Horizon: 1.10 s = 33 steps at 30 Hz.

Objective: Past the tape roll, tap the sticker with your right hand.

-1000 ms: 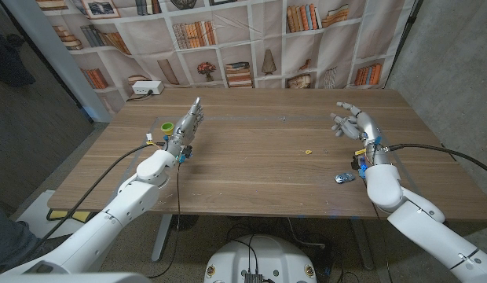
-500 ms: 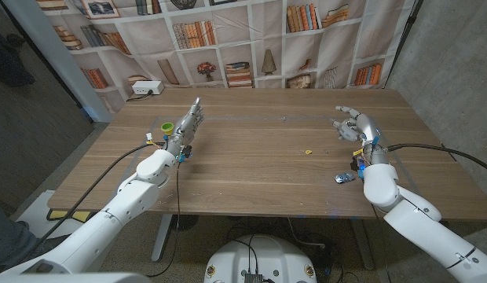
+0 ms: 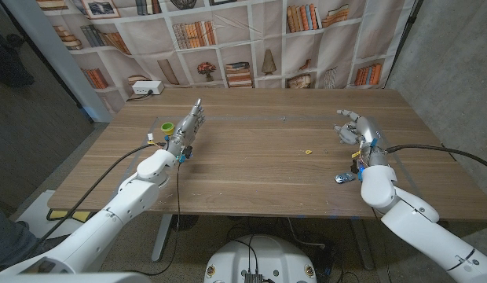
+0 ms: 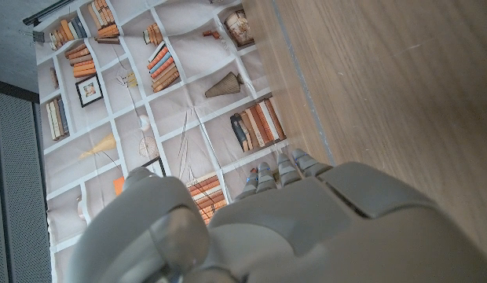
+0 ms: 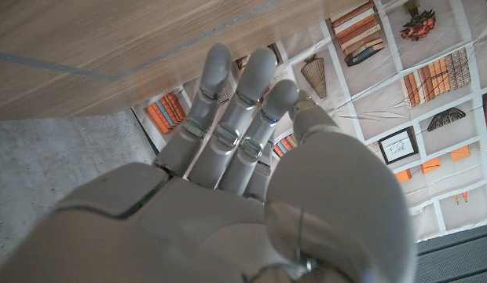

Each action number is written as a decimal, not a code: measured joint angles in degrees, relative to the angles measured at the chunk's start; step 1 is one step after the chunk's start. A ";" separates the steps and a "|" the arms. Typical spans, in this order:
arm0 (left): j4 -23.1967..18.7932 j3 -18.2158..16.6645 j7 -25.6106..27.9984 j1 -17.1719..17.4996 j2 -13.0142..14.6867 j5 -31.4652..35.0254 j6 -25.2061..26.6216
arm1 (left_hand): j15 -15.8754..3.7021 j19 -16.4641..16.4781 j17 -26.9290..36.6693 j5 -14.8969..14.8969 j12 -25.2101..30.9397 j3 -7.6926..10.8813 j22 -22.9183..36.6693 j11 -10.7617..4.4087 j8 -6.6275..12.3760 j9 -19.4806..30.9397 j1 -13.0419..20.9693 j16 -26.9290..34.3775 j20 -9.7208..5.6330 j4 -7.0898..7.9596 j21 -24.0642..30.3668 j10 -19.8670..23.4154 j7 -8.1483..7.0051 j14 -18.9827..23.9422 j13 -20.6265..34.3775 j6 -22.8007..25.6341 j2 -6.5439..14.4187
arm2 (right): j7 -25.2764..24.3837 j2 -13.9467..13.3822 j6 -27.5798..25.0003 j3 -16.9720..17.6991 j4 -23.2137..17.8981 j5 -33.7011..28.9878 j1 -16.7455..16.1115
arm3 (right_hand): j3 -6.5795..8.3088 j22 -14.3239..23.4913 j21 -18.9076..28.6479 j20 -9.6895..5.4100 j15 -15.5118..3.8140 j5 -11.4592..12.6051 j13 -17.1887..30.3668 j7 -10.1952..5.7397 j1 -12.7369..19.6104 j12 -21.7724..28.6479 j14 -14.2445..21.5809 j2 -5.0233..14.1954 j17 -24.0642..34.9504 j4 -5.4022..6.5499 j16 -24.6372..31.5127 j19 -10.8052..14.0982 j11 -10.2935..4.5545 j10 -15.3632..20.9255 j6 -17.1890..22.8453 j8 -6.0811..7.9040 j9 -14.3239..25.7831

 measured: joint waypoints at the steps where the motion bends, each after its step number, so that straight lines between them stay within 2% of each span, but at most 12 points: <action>1: 0.01 0.03 0.00 -0.06 0.00 0.00 0.00 | 0.00 0.00 0.00 -0.25 0.00 0.00 0.00 0.19 0.00 0.00 0.00 0.00 0.00 0.00 -0.10 0.19 0.02 0.00 0.00 0.02 0.00 | -0.02 0.00 -0.46 0.00 0.00 -0.24 0.00 | -0.10 0.00 0.03 0.00 0.00 0.08 -0.03 -0.18 0.00 0.00 0.00 0.00 0.00 0.13 0.00 0.00 0.00 0.00 0.18 0.00 0.00; 6: 0.03 0.29 -0.10 -0.48 0.04 0.16 0.36 | 0.00 0.00 0.00 -0.29 0.00 0.00 0.00 -0.03 0.00 0.00 0.00 0.00 0.00 0.00 -0.10 0.58 0.31 0.00 0.00 0.31 0.00 | -0.23 -0.76 -2.60 -1.41 -1.05 -1.28 0.25 | -0.10 0.27 0.66 0.00 0.00 0.30 -0.31 0.01 0.22 0.00 0.00 0.22 0.00 0.75 0.00 0.00 0.00 0.00 0.60 0.00 0.00; 10: 0.03 0.43 -0.12 -0.74 0.09 0.26 0.50 | 0.00 0.00 0.00 -0.29 0.00 0.00 0.00 -0.03 0.00 0.00 0.01 0.00 0.00 0.00 -0.10 0.57 0.19 0.00 0.00 0.43 0.01 | -0.25 -0.93 -3.75 -1.62 -1.32 -1.88 0.24 | -0.58 0.16 1.29 0.00 0.04 0.52 -1.05 -0.59 -0.25 0.00 0.57 0.70 -0.22 1.23 0.00 0.00 0.26 0.33 1.22 0.00 -0.17; 15: 0.00 0.70 -0.12 -1.06 0.13 0.62 0.97 | 0.00 0.00 0.00 -0.29 0.00 0.00 0.00 -0.03 0.00 0.00 0.47 0.00 0.00 0.00 -0.10 0.57 0.00 -0.01 0.00 0.62 0.47 | 0.14 -2.45 -6.06 -3.13 -2.92 -3.03 0.14 | -0.89 0.10 1.91 0.00 0.04 0.52 -1.84 -0.90 -1.10 -0.26 0.57 1.54 -0.26 2.02 -0.41 0.00 0.24 0.66 1.53 0.00 -0.17; 25: 0.34 1.14 -0.26 -1.73 -0.10 1.13 1.06 | -0.30 0.43 0.00 -0.50 -0.39 -0.01 0.02 -0.03 0.00 0.00 0.46 -0.27 -0.39 -0.01 -0.10 0.57 0.00 0.30 0.00 0.62 0.46 | 1.94 -4.60 -10.31 -6.19 -4.53 -5.41 1.00 | -1.37 -0.17 3.23 0.00 0.07 1.41 -4.41 -1.21 -2.18 -1.23 0.80 2.58 -1.35 2.49 -1.71 0.00 0.31 1.35 1.83 0.00 -0.38; 29: 0.42 1.31 -0.36 -2.04 -0.14 1.24 1.06 | -0.60 2.21 0.00 -0.50 -0.39 -0.24 0.14 -0.15 -0.10 0.00 0.46 -0.27 -0.76 -0.24 -0.10 1.30 0.21 0.60 0.00 0.83 0.46 | 2.39 -5.20 -11.40 -7.34 -4.83 -6.24 1.48 | -1.37 -0.43 3.90 0.00 0.07 1.79 -5.48 -1.44 -2.95 -1.56 1.16 2.77 -1.64 2.49 -1.93 0.01 0.39 2.24 2.06 0.00 -0.44; 33: 0.42 1.53 -0.50 -2.32 -0.10 1.29 1.49 | -0.30 2.36 0.00 -0.50 -0.39 -0.24 0.14 -0.15 -0.22 0.00 0.46 -0.27 -0.92 -0.24 -0.10 1.30 0.42 0.90 0.00 1.03 0.46 | 2.78 -5.73 -11.89 -8.54 -4.86 -6.99 2.12 | -1.56 -0.43 4.61 0.00 0.14 1.85 -6.02 -1.43 -3.19 -1.56 1.52 3.01 -1.86 2.30 -2.37 0.01 0.10 2.55 2.05 -0.14 -0.43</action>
